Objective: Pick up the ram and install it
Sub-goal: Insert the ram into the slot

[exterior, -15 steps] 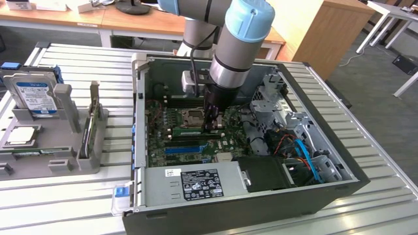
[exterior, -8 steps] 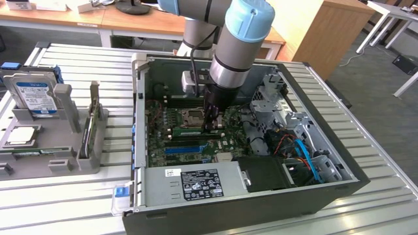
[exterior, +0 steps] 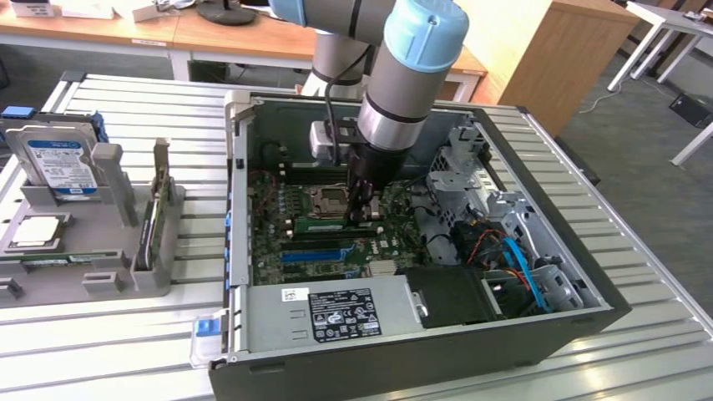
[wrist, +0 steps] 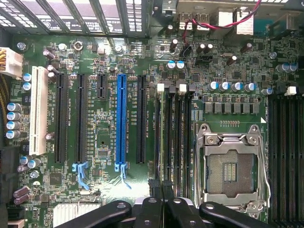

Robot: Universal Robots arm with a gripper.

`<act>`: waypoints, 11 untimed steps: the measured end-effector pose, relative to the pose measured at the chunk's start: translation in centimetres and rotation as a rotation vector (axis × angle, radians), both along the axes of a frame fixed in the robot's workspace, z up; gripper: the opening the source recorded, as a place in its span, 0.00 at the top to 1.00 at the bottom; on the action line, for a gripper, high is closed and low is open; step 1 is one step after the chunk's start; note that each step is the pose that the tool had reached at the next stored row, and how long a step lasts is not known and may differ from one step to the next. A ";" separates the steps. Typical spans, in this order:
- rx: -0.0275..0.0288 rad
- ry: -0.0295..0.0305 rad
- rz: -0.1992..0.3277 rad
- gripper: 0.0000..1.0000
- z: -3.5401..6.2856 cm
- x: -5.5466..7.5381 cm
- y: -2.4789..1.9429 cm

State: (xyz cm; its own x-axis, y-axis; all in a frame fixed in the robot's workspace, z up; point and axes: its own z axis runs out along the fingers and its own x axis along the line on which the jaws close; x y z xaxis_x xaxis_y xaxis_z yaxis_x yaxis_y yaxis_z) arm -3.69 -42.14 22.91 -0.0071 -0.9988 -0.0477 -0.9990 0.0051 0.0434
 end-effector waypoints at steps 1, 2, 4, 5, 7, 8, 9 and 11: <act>0.0000 -0.0001 0.000 0.88 0.00 0.0 0.00; 0.0000 0.0000 0.000 0.88 0.00 0.0 0.00; 0.0000 0.0000 0.001 0.88 0.00 0.0 0.00; 0.0000 0.0000 0.002 0.88 0.00 0.0 0.00; 0.0000 0.0000 0.002 0.88 0.00 0.0 0.00; 0.0000 -0.0001 0.002 0.88 0.00 0.0 0.00; 0.0000 0.0000 0.002 0.88 0.00 0.0 0.00; 0.0000 0.0000 0.002 0.88 -0.03 0.0 0.00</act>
State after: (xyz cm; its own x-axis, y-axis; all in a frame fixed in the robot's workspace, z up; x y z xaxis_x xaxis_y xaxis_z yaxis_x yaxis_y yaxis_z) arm -3.69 -42.13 22.88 -0.0053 -0.9988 -0.0477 -0.9991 0.0032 0.0434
